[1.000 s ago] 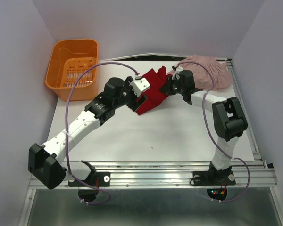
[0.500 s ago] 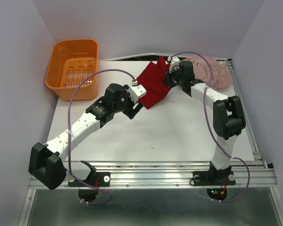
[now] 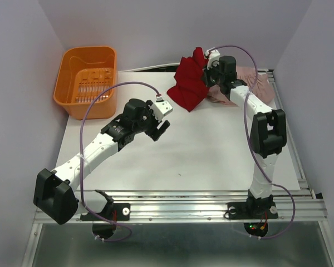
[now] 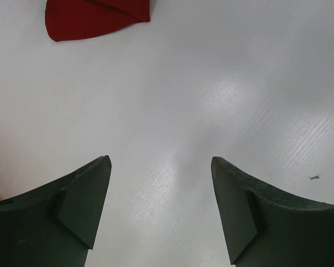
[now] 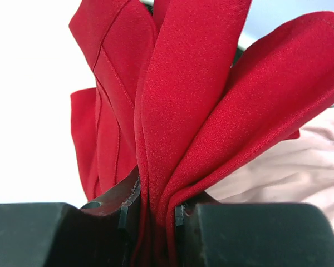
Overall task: Fold and stack the skirts
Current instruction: Neatly place the folded skirt to the corner
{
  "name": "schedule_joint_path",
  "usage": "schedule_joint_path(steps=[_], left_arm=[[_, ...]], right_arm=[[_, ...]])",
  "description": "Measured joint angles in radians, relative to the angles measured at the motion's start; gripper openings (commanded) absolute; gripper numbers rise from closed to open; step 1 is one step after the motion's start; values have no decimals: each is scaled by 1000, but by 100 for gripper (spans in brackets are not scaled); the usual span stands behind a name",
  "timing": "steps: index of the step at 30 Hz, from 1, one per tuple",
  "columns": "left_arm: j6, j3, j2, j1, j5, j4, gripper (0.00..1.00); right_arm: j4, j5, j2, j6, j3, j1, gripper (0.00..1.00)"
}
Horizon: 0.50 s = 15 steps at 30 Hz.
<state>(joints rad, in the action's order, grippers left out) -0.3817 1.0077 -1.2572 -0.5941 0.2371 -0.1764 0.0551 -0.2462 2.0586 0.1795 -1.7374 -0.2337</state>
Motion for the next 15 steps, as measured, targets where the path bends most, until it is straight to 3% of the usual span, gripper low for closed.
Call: schedule_joint_path(steps=[15], left_arm=[[0,0,-3,0,18,4,84]], right_arm=[[110,-8,17,-2,-156,113,1]])
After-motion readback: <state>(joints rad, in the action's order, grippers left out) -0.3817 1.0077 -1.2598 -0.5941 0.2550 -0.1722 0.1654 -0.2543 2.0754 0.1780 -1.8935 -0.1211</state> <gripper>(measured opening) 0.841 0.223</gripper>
